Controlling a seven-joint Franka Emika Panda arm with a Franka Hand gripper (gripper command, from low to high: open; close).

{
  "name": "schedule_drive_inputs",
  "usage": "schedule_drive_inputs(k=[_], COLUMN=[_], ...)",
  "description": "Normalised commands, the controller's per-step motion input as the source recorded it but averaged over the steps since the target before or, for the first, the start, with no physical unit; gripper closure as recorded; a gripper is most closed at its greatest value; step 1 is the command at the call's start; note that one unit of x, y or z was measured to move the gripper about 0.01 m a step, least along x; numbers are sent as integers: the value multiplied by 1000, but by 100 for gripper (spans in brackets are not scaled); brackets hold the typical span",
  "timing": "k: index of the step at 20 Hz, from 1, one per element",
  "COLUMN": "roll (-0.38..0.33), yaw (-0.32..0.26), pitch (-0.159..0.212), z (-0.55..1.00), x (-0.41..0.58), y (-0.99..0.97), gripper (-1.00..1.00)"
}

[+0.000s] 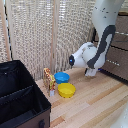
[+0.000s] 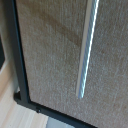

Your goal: Move your gripper towards the bottom drawer handle. Grasp the handle gently with your gripper. Apply gentle outward force to slide the bottom drawer open.

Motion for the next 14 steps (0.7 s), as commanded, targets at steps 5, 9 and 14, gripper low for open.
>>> schedule_drive_inputs(k=[5, 9, 14], roll=[-154, -200, -48], yaw=[167, 151, -48], pitch=[-6, 25, 74], z=[-17, 39, 114], x=[-186, 86, 578], y=[-302, -142, -179], gripper=[-100, 100, 100])
